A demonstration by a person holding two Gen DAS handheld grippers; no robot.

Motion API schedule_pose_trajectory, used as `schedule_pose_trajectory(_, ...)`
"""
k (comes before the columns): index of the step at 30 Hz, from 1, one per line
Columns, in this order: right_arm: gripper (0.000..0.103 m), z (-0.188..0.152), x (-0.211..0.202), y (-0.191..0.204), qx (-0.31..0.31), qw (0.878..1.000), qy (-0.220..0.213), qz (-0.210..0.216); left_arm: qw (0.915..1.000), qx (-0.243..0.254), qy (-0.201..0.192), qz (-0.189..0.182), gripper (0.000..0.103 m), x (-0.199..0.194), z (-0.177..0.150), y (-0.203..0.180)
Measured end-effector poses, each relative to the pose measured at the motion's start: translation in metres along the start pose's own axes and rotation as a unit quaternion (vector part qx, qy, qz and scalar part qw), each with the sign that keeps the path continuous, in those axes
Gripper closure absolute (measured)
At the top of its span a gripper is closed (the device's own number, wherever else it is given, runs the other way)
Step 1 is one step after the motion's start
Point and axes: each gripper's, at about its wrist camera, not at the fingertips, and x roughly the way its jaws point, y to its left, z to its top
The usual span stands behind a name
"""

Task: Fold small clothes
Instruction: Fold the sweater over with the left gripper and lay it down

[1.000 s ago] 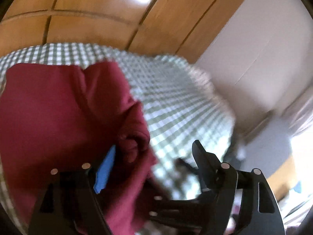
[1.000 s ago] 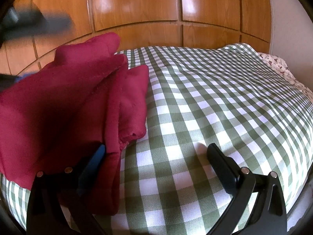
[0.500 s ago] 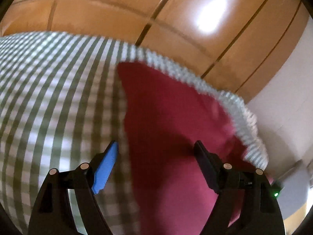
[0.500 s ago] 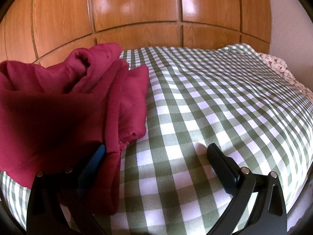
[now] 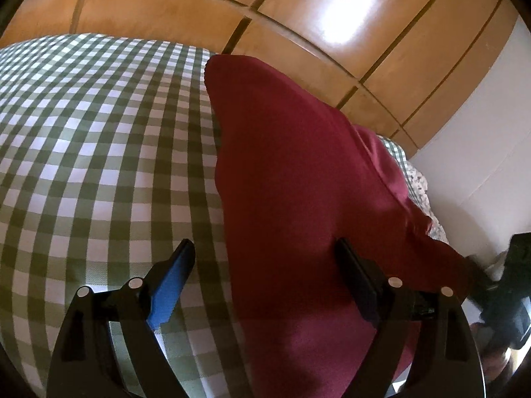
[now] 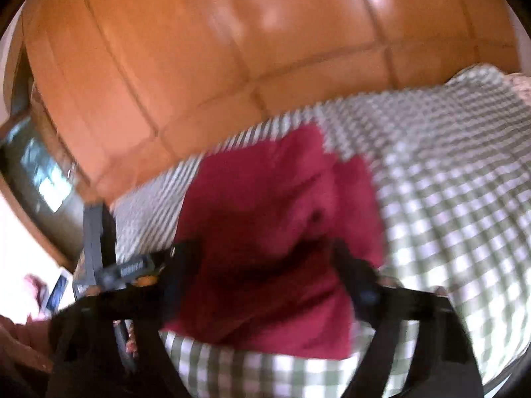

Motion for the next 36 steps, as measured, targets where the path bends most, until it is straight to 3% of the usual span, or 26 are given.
schedule_pose_trajectory(1,0.071,-0.005,0.008,0.003,-0.004,1.0,0.013,-0.003,1.0,0.002,-0.001,0.0,0.018,0.001,0.002,0.0)
schedule_pose_trajectory(2,0.083,-0.008,0.015,0.005,-0.012,1.0,0.025,-0.013,1.0,0.004,-0.001,0.001,0.018,0.001,0.002,0.0)
schedule_pose_trajectory(7,0.088,-0.016,0.003,-0.009,-0.007,0.999,0.034,-0.024,0.999,0.04,-0.016,-0.012,0.016,-0.013,0.001,-0.016)
schedule_pose_trajectory(10,0.089,-0.026,-0.015,-0.023,0.009,0.999,0.033,-0.038,0.9951,0.083,-0.054,-0.002,0.012,-0.023,-0.002,-0.035)
schedule_pose_trajectory(12,0.088,-0.031,-0.012,-0.033,0.018,0.998,0.052,-0.036,0.9928,0.108,-0.047,0.023,0.01,-0.014,-0.005,-0.043)
schedule_pose_trajectory(13,0.082,-0.034,-0.009,-0.036,0.024,0.997,0.063,-0.031,0.9917,0.117,-0.04,0.034,0.01,-0.008,-0.007,-0.045)
schedule_pose_trajectory(15,0.058,-0.038,-0.013,-0.045,0.061,0.997,0.047,-0.019,0.9913,0.122,-0.03,0.04,0.01,0.002,-0.011,-0.045)
schedule_pose_trajectory(16,0.039,-0.037,-0.018,-0.047,0.077,0.996,0.039,-0.016,0.9914,0.12,-0.029,0.043,0.009,0.004,-0.012,-0.043)
schedule_pose_trajectory(17,0.037,-0.033,-0.025,-0.049,0.088,0.996,0.023,-0.015,0.9917,0.118,-0.028,0.042,0.008,0.005,-0.012,-0.042)
schedule_pose_trajectory(19,0.037,-0.018,-0.047,-0.045,0.077,0.995,-0.036,-0.042,0.993,0.111,-0.024,0.034,0.008,0.007,-0.011,-0.04)
schedule_pose_trajectory(21,0.036,-0.002,-0.051,-0.038,0.051,0.994,-0.059,-0.08,0.9926,0.113,-0.026,0.036,0.008,0.008,-0.012,-0.039)
schedule_pose_trajectory(29,0.037,0.028,0.021,-0.028,0.034,0.987,-0.007,-0.154,0.9848,0.166,-0.021,0.049,0.008,0.01,-0.028,-0.055)
schedule_pose_trajectory(32,0.033,0.024,0.041,-0.049,0.057,0.974,0.021,-0.217,0.9854,0.164,-0.017,0.044,0.006,0.012,-0.026,-0.053)
schedule_pose_trajectory(36,0.033,-0.001,0.028,-0.073,0.092,0.964,0.033,-0.249,0.9862,0.163,0.001,0.032,0.003,0.017,-0.025,-0.049)
